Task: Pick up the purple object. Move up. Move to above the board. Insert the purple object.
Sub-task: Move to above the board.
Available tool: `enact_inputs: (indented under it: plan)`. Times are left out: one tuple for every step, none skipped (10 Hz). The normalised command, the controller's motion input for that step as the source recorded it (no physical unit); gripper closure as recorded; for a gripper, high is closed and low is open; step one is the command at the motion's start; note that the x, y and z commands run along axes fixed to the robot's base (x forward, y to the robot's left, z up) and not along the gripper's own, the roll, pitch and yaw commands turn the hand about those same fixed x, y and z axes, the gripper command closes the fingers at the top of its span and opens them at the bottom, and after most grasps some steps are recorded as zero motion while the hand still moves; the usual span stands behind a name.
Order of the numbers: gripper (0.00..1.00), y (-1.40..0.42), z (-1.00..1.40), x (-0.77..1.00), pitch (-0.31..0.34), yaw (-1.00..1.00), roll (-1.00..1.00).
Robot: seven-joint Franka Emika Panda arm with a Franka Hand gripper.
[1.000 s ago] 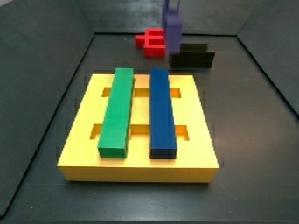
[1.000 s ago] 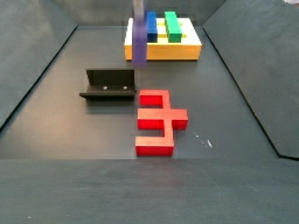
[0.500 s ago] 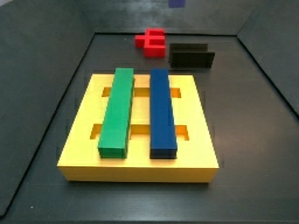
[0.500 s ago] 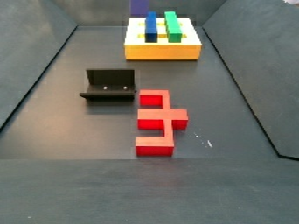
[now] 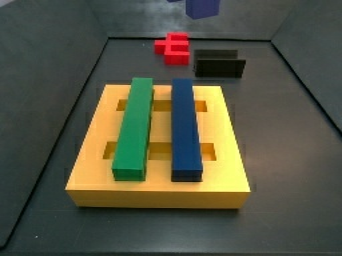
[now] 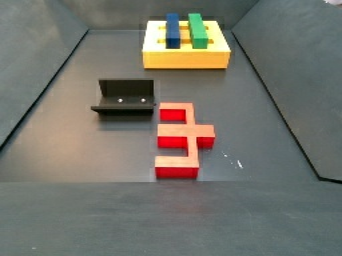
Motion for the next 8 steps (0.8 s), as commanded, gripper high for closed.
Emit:
enact_inputs:
  plan:
    - [1.0,-0.52,0.13,-0.14,0.034,1.0,0.02]
    - [1.0,-0.31,0.09,-0.07,0.039,1.0,0.02]
    - [1.0,-0.18,0.07,-0.04,0.043,1.0,0.02]
    - [1.0,-0.08,0.06,-0.01,0.049,1.0,0.03]
    - [1.0,-0.05,0.05,0.0,0.052,1.0,0.03]
    - [1.0,-0.04,0.05,0.0,0.059,1.0,0.03]
    - [1.0,-0.02,0.04,0.0,0.065,1.0,0.03]
    - [1.0,-0.02,0.04,0.01,0.074,1.0,0.04]
